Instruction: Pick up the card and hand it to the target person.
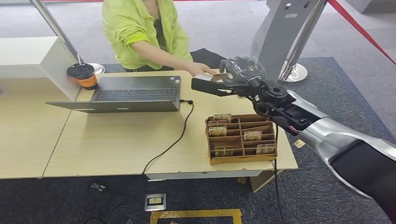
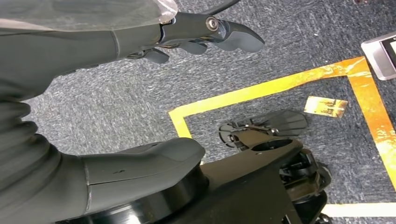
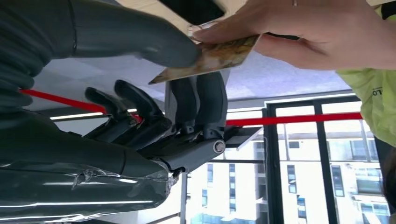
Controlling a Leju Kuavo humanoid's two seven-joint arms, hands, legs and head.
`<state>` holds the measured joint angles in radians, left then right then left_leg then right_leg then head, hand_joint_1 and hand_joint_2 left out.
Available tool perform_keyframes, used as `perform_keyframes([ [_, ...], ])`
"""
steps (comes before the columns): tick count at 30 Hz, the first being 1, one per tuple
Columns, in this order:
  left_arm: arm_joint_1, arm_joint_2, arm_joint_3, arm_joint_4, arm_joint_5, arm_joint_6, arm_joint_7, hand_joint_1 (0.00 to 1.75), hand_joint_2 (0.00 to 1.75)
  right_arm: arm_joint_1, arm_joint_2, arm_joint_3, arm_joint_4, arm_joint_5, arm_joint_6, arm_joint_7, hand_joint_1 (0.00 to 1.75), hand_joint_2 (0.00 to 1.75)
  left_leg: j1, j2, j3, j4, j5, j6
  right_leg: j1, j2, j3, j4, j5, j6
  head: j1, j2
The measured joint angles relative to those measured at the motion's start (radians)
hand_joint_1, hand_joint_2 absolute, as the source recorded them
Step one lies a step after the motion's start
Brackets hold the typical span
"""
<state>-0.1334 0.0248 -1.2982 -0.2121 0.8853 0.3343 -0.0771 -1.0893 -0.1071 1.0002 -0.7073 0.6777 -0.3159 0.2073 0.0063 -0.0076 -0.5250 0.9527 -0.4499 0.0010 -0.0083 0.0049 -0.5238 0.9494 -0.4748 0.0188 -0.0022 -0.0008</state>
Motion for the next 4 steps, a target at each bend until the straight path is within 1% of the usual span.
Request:
perform_keyframes([
  [1,0.0,0.0,0.0,0.0,0.001,0.0,0.0,0.0,1.75,0.002,0.004,-0.003,0.005,0.0,-0.006,-0.005,0.0,1.75,0.0,0.0,0.0,0.0,0.0,0.0,0.0,0.0,0.0,0.0,0.0,0.0,0.0,0.0],
  [4,0.0,0.0,0.0,0.0,0.004,0.001,0.0,0.0,1.75,0.009,0.009,-0.013,0.015,-0.002,-0.019,-0.015,0.0,1.75,0.0,0.0,0.0,0.0,0.0,0.0,0.0,0.0,0.0,0.0,0.0,0.0,0.0,0.0],
])
